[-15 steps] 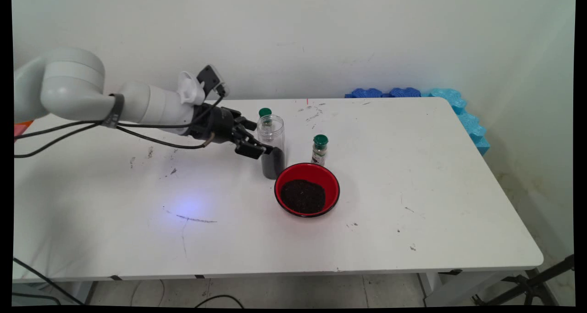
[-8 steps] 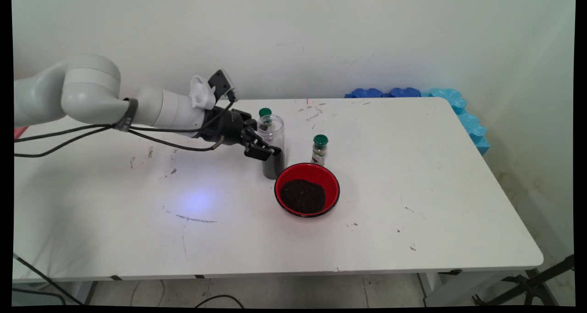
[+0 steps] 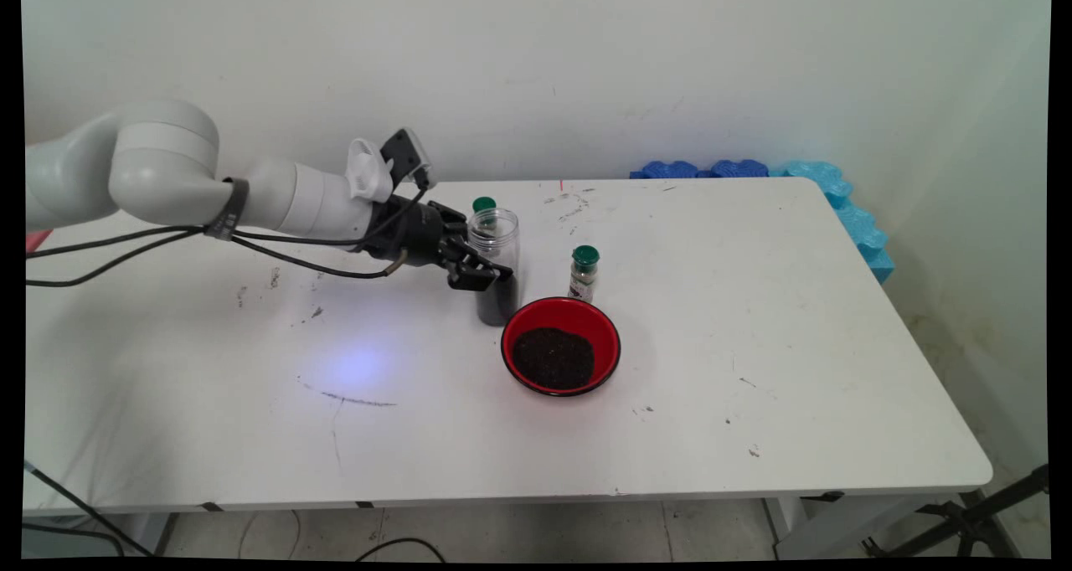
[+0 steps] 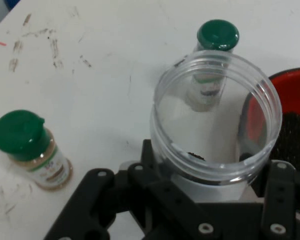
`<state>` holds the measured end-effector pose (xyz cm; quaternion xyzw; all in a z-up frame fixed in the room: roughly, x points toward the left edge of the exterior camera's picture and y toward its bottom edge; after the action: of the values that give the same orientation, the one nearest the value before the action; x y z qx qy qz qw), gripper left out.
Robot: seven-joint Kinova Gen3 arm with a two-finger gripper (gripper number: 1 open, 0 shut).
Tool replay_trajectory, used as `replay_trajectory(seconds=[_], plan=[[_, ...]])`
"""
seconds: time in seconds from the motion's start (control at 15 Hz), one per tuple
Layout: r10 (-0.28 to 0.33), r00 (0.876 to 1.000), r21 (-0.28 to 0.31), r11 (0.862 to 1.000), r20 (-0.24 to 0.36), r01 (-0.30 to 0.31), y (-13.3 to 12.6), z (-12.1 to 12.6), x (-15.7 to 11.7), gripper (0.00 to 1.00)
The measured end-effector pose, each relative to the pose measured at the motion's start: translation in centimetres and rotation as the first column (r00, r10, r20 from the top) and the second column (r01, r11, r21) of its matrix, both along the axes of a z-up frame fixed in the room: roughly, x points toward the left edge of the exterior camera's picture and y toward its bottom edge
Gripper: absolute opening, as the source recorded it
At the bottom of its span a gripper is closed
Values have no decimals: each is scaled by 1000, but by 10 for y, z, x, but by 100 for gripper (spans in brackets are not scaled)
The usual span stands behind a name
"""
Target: Pour the black seasoning powder in the red bowl
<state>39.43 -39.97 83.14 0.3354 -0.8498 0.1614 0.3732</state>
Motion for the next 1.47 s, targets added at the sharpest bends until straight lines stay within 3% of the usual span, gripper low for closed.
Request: replay_trajectory(seconds=[0.33,0.93,1.2,1.47], plan=[[10,999,20,1000,36,-11,18,30,16,0],[60,995,100,993,76,-68,70,119,44,0],[64,997,146,987,50,-70,84,146,34,0],[21,1000,177,984,-18,-18,86,171,7,0]])
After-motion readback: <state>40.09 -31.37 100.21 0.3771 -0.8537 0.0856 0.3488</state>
